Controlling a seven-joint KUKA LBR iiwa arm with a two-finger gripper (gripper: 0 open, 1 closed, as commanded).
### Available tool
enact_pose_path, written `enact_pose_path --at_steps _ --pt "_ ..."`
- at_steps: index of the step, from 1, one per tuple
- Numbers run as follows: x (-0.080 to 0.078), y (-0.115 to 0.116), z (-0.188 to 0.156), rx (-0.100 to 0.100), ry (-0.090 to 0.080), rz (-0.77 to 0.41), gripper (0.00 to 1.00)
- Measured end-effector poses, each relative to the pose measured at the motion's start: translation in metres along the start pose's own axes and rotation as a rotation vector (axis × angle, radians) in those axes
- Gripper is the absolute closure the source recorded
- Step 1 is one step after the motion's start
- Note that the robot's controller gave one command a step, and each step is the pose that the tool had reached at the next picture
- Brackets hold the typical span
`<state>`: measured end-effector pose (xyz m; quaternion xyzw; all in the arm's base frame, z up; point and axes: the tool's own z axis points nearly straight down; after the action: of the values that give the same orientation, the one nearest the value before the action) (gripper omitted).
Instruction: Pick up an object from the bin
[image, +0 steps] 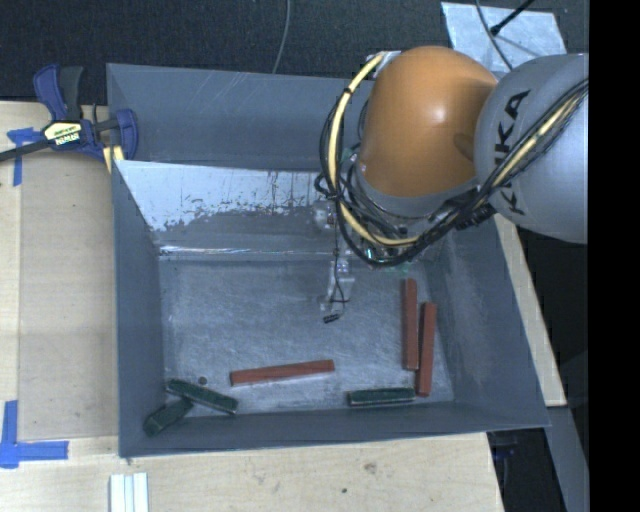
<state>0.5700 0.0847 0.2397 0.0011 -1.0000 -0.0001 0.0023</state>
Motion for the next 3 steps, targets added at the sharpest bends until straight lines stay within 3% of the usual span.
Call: enact_pose_path --at_steps 2,3 --pt "-0.001 -0.001 -0.004 -0.001 -0.009 0.003 0.0" --pt "-0.009 0.0 -0.015 0.0 -0.004 -0.096 0.0"
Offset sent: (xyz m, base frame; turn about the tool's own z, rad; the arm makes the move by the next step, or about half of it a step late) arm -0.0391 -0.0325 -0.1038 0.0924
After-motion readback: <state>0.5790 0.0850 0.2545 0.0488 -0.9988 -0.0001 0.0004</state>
